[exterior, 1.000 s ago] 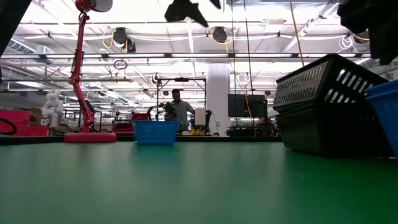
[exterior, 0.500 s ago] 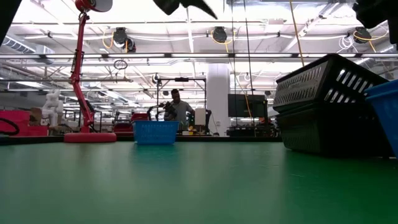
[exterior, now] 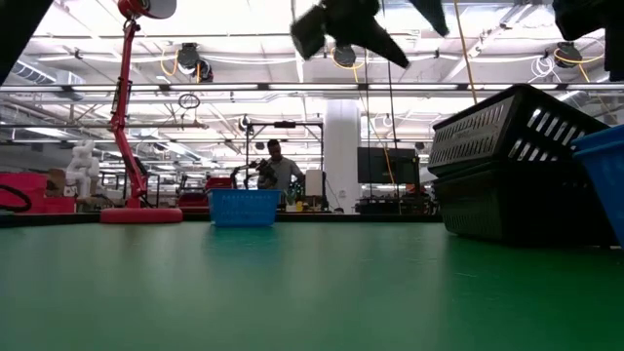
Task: Stack baskets by color
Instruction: Stack the left black bin on the black bins
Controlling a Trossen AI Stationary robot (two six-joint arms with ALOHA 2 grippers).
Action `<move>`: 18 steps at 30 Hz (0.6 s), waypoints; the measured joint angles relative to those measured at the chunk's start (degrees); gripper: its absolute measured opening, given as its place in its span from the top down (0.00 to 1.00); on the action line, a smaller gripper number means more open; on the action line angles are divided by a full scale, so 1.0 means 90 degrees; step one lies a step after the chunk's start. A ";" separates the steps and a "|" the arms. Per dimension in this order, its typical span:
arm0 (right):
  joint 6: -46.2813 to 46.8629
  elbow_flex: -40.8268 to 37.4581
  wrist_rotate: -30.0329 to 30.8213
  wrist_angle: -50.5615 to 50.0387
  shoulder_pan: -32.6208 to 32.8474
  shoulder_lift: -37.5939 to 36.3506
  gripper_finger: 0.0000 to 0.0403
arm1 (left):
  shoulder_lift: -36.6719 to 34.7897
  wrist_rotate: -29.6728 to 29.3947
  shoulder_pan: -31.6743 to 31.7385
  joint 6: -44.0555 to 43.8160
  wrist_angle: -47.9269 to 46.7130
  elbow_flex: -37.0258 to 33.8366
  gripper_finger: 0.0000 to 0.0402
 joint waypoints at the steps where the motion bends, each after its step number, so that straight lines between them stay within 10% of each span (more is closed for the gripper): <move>1: -0.0051 0.0000 0.0019 -0.0003 0.0000 0.0000 0.83 | 0.0051 -0.0013 0.0000 0.0006 0.0115 0.0000 0.45; 18: -0.0326 0.0000 0.0495 -0.0145 0.0000 -0.0053 0.83 | 0.0863 0.0206 0.0198 0.0607 0.0688 0.0011 0.45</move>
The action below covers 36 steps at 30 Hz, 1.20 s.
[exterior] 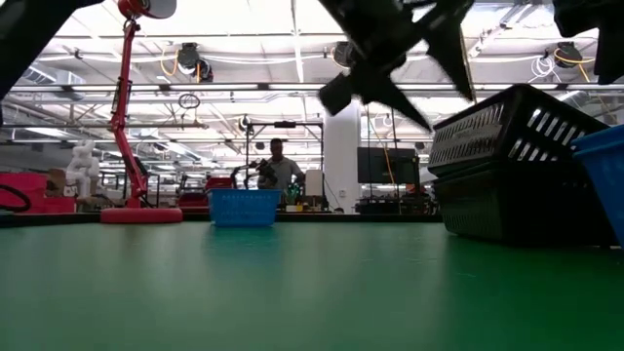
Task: Stack baskets by color
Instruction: Stack the left black bin on the black bins, then stack the top blue bin on the blue bins
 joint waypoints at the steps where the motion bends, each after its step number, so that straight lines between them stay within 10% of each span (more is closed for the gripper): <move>1: 0.0006 0.0000 0.0014 -0.0006 0.0000 -0.0015 0.83 | 0.0047 0.0010 0.0022 0.0032 -0.0036 -0.0013 0.45; 19: 0.0021 0.0000 0.0185 -0.0020 0.0000 -0.0046 0.83 | 0.0227 0.0143 0.0158 0.0459 0.0370 0.0000 0.97; 36: -0.0451 0.0000 -0.0033 -0.0033 0.0002 -0.0040 0.83 | -0.0311 0.0187 0.0550 0.1231 -0.0544 -0.0004 0.96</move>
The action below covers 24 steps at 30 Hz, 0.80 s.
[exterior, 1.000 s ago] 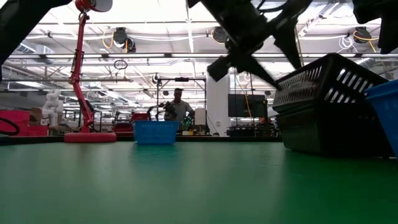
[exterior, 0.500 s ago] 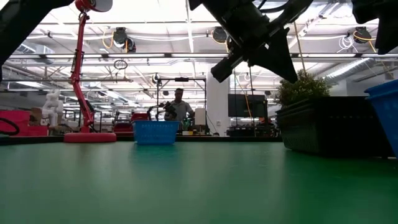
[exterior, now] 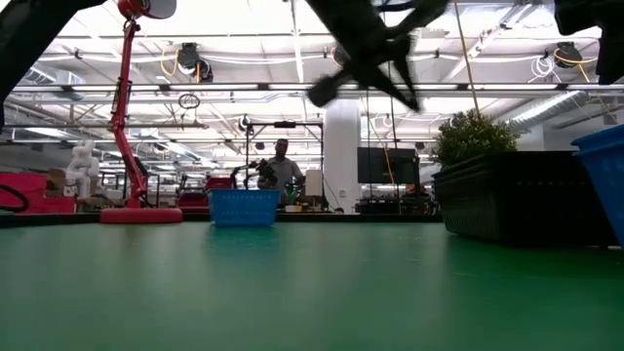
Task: Stack baskets by color
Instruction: Stack the top blue bin on the blue bins
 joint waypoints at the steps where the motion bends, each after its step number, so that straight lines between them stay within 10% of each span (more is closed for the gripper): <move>1: -0.0072 0.0000 -0.0003 0.0005 0.0000 0.0006 0.83 | -0.0069 -0.0014 0.0096 0.0149 -0.0291 0.0003 0.96; 11: 0.0528 0.0000 0.0007 -0.0014 0.0000 -0.0002 0.83 | -0.0589 0.0409 0.1744 0.1442 -0.3541 0.0000 0.81; 24: 0.3202 -0.0483 -0.0186 0.0912 0.0001 0.0018 0.83 | -0.0598 0.0221 0.4124 0.4701 -0.4271 0.0000 0.43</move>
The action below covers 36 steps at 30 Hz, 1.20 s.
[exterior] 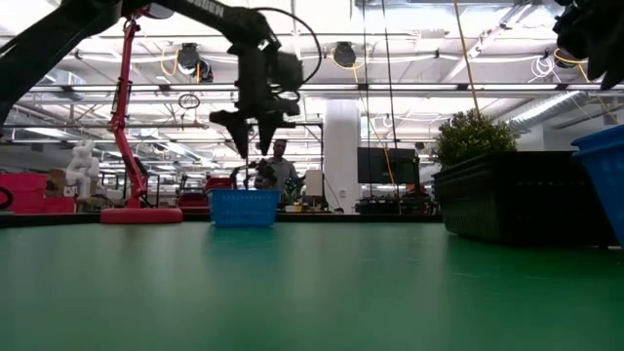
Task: Stack baskets by color
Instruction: Stack the top blue bin on the blue bins
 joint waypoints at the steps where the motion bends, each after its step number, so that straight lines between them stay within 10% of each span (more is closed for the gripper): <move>1: 0.0101 -0.0067 -0.0006 0.0203 -0.0001 0.0000 0.83 | 0.0002 -0.0001 0.0138 0.0380 0.0034 0.0000 0.43; 16: 0.0441 -0.0656 0.0770 0.2280 0.0001 0.0219 0.83 | 0.0016 0.0287 0.1256 0.4477 0.0328 -0.0505 0.61; 25: 0.0446 -0.0656 0.1373 0.2640 0.0001 0.0353 0.83 | 0.0017 0.0125 0.1285 0.1967 -0.0034 -0.1581 0.52; 36: 0.0437 -0.0656 0.1363 0.2753 0.0001 0.0362 0.83 | 0.0012 0.0370 0.1217 0.1304 0.0262 -0.2013 0.46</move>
